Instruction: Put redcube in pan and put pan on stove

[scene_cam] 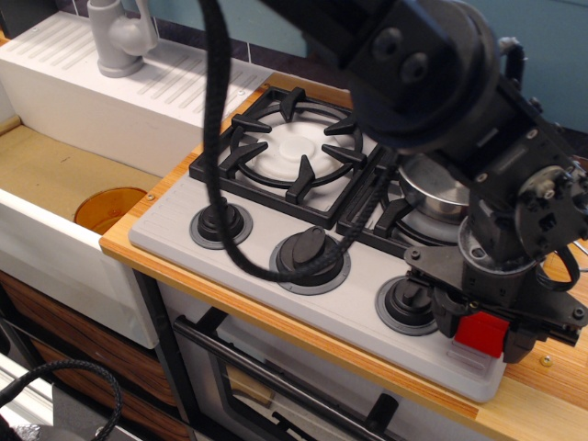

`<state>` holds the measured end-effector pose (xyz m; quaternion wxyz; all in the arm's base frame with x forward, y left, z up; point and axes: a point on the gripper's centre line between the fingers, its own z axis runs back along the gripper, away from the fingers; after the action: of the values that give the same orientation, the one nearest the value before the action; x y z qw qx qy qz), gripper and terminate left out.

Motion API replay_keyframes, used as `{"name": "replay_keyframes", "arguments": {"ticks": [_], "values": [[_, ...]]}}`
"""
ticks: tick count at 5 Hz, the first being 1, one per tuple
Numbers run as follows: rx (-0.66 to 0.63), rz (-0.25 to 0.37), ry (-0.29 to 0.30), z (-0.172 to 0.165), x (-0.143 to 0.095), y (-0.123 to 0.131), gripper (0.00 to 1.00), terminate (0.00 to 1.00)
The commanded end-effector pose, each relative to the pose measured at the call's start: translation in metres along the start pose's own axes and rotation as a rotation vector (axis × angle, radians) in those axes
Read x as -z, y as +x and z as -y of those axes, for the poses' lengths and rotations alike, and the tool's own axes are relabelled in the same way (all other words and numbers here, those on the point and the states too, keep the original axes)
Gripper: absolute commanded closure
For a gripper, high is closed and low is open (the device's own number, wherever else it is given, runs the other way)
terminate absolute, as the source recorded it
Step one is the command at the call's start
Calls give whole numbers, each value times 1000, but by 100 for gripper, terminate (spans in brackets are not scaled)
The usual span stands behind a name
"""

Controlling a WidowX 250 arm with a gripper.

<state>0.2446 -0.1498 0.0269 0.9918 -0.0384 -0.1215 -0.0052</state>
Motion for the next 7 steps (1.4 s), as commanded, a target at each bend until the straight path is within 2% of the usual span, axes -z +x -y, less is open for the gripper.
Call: {"name": "replay_keyframes", "arguments": {"ticks": [1, 2, 3, 5, 7], "values": [[5, -32, 37, 0, -65, 17, 100, 0], [26, -74, 69, -9, -96, 30, 100, 0], [62, -96, 80, -24, -112, 54, 100, 0], [110, -105, 71, -42, -108, 101, 100, 0], [135, -79, 38, -49, -79, 131, 100, 0]]}}
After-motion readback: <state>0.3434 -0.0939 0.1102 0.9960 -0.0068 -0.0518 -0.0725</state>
